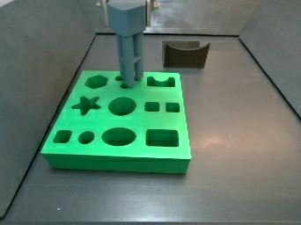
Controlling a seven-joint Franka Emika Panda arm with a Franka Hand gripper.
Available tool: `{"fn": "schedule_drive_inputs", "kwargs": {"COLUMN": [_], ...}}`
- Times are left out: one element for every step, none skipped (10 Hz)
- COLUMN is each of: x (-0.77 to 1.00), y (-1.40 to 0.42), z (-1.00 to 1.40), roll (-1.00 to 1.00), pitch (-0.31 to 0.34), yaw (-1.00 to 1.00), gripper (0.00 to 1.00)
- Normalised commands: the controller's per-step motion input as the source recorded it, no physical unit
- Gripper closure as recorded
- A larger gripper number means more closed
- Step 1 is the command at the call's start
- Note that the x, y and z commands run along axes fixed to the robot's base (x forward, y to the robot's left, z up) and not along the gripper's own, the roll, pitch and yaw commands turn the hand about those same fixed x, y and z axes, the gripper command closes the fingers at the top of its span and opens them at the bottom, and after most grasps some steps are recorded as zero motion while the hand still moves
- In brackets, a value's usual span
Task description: Insert the 3 prong object.
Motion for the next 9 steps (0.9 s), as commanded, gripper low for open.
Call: {"fn": "schedule_drive_inputs", "kwargs": {"x": [0.05,0.00,-0.32,-0.36,-0.37,-0.30,0.00,0.18,0.41], "y": [0.04,0.13,0.18,0.21,0.28,0.10,-0.04,-0.24,-0.23], "z": [-0.35,-0.38,-0.21,-0.04,-0.03,-0.13,-0.27,-0.24,-0.25], "roll": [-0.14,-0.11,-0.11,-0.12,-0.11,-0.09,-0.07,-0.03,0.00], "pitch": [-0.019,-0.014,-0.056,-0.043,-0.043,-0.083,-0.041,0.000,0.066], "yaw": [-0.05,-0.10,-0.04,0.00,0.00,0.04,0.05,0.13,0.09], "gripper": [1.00,1.00,1.00,1.00,1.00,1.00,1.00,1.00,1.00]}}
